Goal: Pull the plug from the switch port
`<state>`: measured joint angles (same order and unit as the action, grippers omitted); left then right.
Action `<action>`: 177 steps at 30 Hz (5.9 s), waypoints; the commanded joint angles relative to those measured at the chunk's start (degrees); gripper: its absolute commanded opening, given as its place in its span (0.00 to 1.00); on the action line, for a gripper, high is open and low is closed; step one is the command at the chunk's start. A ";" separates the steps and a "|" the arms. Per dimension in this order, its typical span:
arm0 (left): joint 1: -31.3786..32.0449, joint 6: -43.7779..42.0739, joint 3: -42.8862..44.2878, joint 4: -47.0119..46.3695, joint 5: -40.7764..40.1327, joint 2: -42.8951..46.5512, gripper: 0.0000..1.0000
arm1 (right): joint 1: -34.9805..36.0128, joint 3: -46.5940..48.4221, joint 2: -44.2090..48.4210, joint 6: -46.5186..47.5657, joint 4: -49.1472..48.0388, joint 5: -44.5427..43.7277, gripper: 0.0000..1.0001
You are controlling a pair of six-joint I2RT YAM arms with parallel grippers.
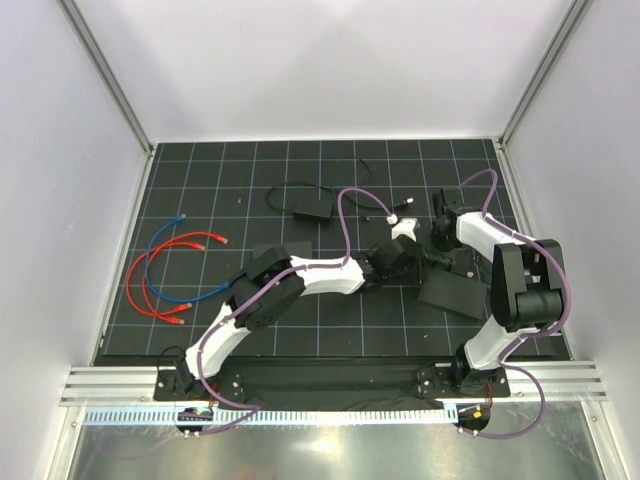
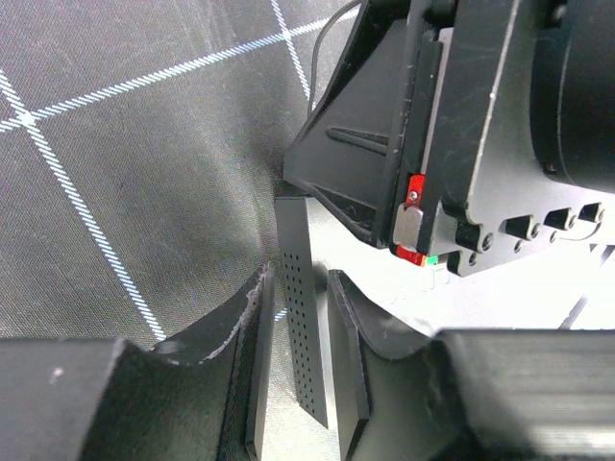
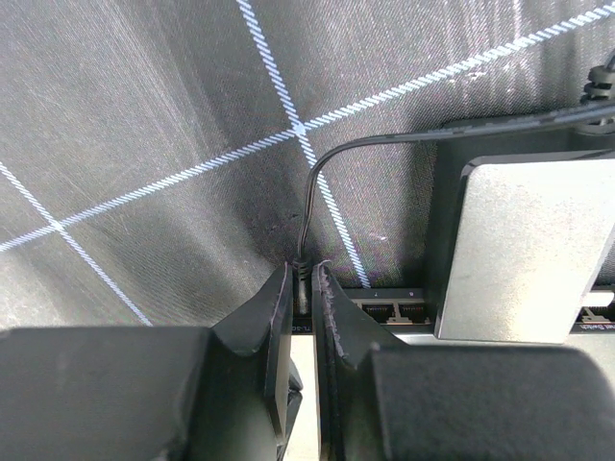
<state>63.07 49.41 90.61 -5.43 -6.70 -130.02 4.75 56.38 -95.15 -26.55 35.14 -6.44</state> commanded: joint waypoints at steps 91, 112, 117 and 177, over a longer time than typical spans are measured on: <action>-8.75 -7.84 -18.54 -13.20 17.77 16.02 0.50 | -14.16 4.88 5.68 2.02 3.97 -2.35 0.24; -9.19 -5.73 -18.27 -15.40 20.15 14.09 0.49 | -14.07 6.55 2.26 2.90 4.33 -1.66 0.70; -9.37 -5.64 -18.62 -15.49 20.23 14.44 0.49 | -13.37 7.34 -0.90 2.99 3.01 -0.07 0.70; -12.00 -1.60 -18.80 -18.39 22.43 10.84 0.48 | -2.56 41.02 -21.07 5.63 11.63 -14.74 0.83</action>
<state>51.13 47.86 71.00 -21.65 15.46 -118.52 2.17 102.26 -126.21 -19.38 47.77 -19.35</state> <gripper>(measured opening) 0.483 0.787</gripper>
